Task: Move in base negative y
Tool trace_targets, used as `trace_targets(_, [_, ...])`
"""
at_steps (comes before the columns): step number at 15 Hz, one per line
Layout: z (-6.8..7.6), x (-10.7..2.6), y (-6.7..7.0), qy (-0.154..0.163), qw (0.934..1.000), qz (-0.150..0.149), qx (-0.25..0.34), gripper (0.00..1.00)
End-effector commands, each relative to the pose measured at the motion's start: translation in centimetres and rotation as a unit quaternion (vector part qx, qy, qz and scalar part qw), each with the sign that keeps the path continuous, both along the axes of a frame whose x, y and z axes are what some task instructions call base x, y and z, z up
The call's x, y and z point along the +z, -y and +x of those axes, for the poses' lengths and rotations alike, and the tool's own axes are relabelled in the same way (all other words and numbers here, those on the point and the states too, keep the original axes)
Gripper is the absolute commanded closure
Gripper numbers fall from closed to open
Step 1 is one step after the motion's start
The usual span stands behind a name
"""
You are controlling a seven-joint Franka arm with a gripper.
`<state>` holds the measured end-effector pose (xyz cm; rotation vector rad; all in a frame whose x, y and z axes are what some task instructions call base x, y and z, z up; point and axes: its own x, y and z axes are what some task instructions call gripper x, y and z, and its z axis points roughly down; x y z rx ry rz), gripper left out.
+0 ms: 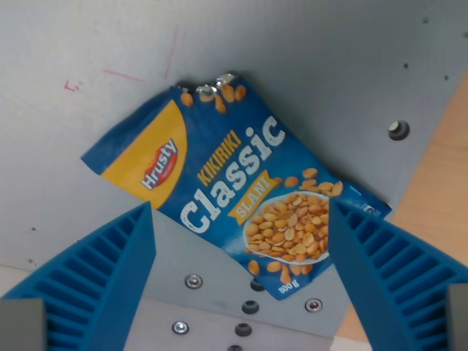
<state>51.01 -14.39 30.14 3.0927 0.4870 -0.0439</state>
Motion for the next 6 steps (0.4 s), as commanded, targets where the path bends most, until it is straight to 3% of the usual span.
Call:
trace_targets(1, [-0.7,0.1,1.5,0.009,0.9999,0.004,0.01,0.0])
trace_targets(6, [-1.3,0.1,4.3,0.009,0.9999,0.004,0.01,0.0])
